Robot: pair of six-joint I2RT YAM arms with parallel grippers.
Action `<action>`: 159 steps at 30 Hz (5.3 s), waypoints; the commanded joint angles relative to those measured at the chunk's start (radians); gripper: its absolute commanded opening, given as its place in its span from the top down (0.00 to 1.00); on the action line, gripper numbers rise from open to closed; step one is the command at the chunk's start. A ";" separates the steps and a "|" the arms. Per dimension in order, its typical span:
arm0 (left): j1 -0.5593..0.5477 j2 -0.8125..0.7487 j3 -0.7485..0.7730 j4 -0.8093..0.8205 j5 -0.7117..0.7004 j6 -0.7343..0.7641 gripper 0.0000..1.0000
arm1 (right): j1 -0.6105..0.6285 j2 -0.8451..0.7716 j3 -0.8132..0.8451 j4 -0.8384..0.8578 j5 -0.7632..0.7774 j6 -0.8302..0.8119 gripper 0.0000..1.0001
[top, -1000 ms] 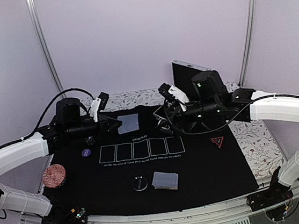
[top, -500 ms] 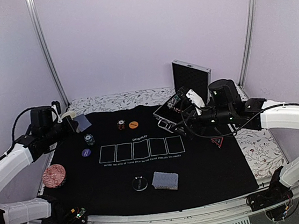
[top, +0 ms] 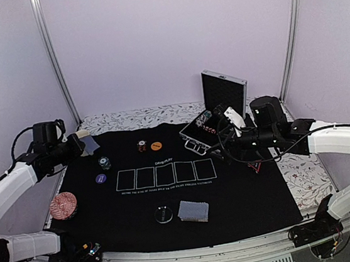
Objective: Distribute texas hold em gaming equipment
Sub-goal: Distribute the poker card in the big blind area, then pick up the poker card from the big blind area.
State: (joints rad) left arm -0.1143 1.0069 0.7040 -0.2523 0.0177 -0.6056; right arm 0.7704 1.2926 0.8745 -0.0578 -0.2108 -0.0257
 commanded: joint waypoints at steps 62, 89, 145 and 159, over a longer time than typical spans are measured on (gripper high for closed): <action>-0.154 1.174 0.729 0.215 0.016 0.010 0.70 | -0.013 -0.052 0.026 -0.064 -0.007 0.015 0.01; -0.480 0.509 0.345 0.346 -0.040 0.460 0.36 | -0.011 0.003 -0.038 -0.143 -0.110 0.235 0.01; -0.046 1.344 0.996 -0.047 0.250 0.336 0.83 | -0.009 0.101 0.042 -0.191 -0.100 0.221 0.01; -0.042 1.363 1.001 -0.051 0.278 0.345 0.93 | -0.009 0.104 0.051 -0.204 -0.098 0.215 0.00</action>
State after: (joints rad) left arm -0.1646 2.3436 1.7119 -0.2928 0.2687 -0.2768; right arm 0.7643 1.3891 0.8936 -0.2481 -0.3126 0.1982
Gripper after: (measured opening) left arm 0.134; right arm 0.995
